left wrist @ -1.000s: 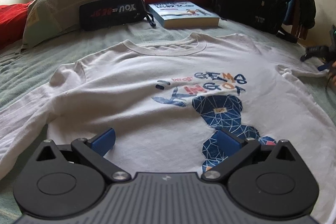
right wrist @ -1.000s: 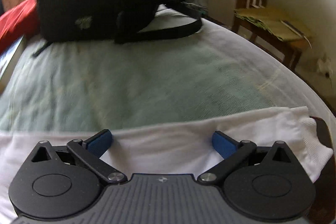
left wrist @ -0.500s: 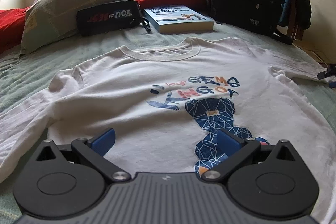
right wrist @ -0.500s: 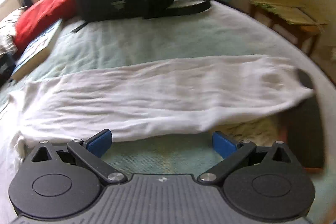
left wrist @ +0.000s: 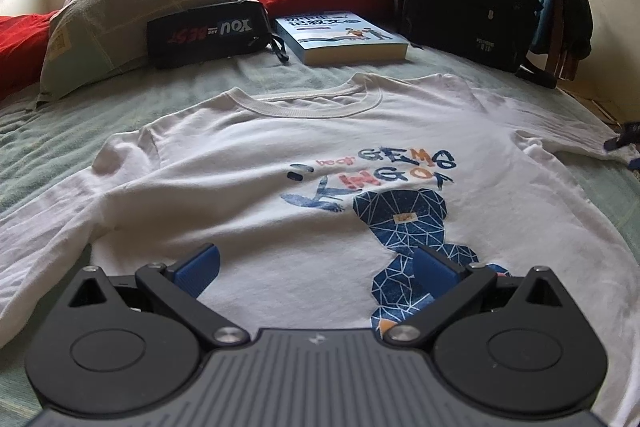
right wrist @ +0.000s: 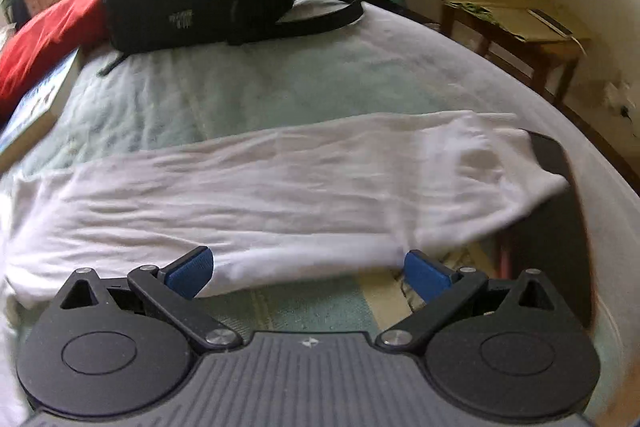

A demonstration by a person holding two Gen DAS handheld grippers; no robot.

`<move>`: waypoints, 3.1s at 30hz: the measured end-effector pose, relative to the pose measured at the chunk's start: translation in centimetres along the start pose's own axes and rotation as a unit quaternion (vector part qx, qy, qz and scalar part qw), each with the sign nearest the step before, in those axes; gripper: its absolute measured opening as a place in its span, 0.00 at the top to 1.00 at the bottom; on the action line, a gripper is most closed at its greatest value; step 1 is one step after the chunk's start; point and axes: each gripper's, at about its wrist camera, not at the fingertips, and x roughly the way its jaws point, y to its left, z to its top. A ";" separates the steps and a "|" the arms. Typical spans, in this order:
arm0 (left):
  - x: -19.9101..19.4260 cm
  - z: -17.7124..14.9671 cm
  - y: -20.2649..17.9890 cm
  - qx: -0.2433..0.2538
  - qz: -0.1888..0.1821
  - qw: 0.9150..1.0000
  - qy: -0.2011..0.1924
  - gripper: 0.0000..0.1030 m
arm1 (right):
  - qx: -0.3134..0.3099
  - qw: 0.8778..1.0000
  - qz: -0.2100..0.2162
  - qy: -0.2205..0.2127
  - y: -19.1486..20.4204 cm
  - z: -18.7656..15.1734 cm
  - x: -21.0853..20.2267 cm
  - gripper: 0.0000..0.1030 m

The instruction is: Fold clothes

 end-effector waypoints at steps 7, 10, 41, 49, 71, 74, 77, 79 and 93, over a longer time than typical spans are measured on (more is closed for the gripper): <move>-0.1 0.0 -0.2 0.003 0.002 1.000 -0.001 0.01 | -0.065 0.995 0.071 0.006 9.6 1.4 -0.9 0.00; -0.1 0.0 0.0 0.001 0.002 1.000 -0.001 0.01 | -0.095 0.989 0.104 0.035 15.1 1.7 0.6 0.00; 1.5 -0.3 -0.6 0.014 -0.001 0.999 0.033 0.01 | -0.166 0.975 0.144 -0.040 20.4 -9.5 -7.0 0.00; -1.2 -0.4 -2.4 0.047 0.071 0.996 0.026 0.01 | -0.298 0.933 0.201 -0.032 21.8 -18.8 -10.5 0.00; -7.1 -6.6 -6.1 -0.006 0.059 0.997 0.044 0.01 | -0.296 0.927 0.226 -0.041 20.5 -21.4 -8.7 0.00; -7.6 -6.6 -6.5 -0.009 0.055 0.997 0.045 0.01 | -0.298 0.927 0.226 -0.042 20.6 -21.4 -8.7 0.00; -6.7 -7.3 -7.3 0.002 0.069 0.996 0.059 0.01 | -0.298 0.927 0.226 -0.042 20.5 -21.4 -8.7 0.00; -7.0 -7.3 -7.6 -0.001 0.073 0.996 0.056 0.01 | -0.298 0.927 0.226 -0.041 20.5 -21.4 -8.7 0.00; -8.1 -8.4 -8.3 0.023 0.057 0.997 0.049 0.01 | -0.300 0.927 0.223 -0.042 20.7 -21.4 -8.7 0.00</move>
